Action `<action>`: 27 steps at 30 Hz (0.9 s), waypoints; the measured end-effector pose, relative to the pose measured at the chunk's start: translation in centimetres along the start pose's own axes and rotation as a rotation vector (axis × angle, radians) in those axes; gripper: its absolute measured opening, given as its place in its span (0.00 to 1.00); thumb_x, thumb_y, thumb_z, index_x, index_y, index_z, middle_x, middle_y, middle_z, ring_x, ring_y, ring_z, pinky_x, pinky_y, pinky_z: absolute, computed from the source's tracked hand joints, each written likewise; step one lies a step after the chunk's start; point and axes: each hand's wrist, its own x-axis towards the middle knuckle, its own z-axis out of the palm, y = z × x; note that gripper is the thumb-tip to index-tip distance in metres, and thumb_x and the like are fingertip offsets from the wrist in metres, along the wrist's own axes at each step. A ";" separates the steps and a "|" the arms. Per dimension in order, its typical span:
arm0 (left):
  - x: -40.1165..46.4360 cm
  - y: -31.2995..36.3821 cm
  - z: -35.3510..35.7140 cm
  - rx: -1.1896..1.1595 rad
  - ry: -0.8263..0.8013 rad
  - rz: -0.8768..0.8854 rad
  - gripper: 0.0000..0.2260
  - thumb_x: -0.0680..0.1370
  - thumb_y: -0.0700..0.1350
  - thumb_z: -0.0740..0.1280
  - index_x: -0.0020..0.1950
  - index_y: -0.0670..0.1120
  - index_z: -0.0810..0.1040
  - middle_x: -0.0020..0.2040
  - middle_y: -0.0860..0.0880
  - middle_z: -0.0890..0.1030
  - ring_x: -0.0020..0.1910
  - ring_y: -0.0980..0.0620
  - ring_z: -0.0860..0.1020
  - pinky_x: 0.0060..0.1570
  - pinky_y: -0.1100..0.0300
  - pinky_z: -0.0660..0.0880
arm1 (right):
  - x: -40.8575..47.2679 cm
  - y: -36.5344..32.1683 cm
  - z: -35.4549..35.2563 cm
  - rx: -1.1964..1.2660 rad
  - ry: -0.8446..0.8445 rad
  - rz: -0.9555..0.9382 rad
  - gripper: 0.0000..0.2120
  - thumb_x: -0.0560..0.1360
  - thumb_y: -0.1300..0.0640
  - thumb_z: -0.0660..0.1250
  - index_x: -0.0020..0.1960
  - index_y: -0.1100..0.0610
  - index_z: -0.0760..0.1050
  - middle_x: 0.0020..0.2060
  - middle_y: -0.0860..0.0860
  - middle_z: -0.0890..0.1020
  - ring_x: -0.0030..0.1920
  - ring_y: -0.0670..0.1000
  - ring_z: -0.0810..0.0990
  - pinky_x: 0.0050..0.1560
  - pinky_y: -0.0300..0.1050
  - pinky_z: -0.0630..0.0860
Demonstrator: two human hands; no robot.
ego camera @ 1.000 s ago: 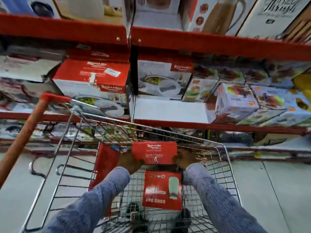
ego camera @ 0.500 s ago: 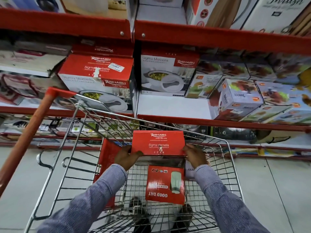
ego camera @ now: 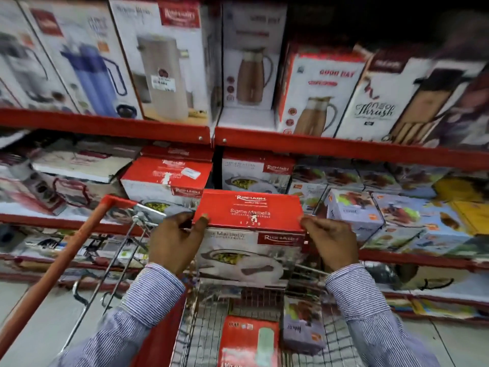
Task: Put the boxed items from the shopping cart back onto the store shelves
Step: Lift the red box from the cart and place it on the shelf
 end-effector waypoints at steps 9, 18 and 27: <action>2.7 4.5 0.3 -0.056 0.095 0.160 0.21 0.75 0.61 0.63 0.59 0.48 0.81 0.43 0.48 0.87 0.38 0.50 0.83 0.41 0.59 0.77 | 3.8 -1.0 -1.4 0.140 -0.003 -0.062 0.17 0.74 0.56 0.69 0.61 0.60 0.79 0.48 0.55 0.86 0.46 0.51 0.85 0.54 0.51 0.81; 6.0 2.7 5.0 -0.063 0.034 0.054 0.14 0.76 0.48 0.68 0.60 0.47 0.82 0.47 0.44 0.87 0.44 0.44 0.84 0.42 0.62 0.70 | 6.5 1.2 1.8 0.110 -0.050 0.012 0.20 0.77 0.57 0.66 0.68 0.58 0.73 0.58 0.54 0.82 0.57 0.53 0.81 0.65 0.56 0.74; 7.5 0.8 7.5 -0.026 0.006 0.042 0.13 0.78 0.47 0.66 0.61 0.45 0.80 0.45 0.41 0.85 0.34 0.51 0.73 0.40 0.62 0.67 | 8.7 2.5 3.7 0.008 -0.086 0.042 0.19 0.78 0.55 0.63 0.68 0.57 0.72 0.62 0.55 0.81 0.62 0.54 0.79 0.60 0.42 0.71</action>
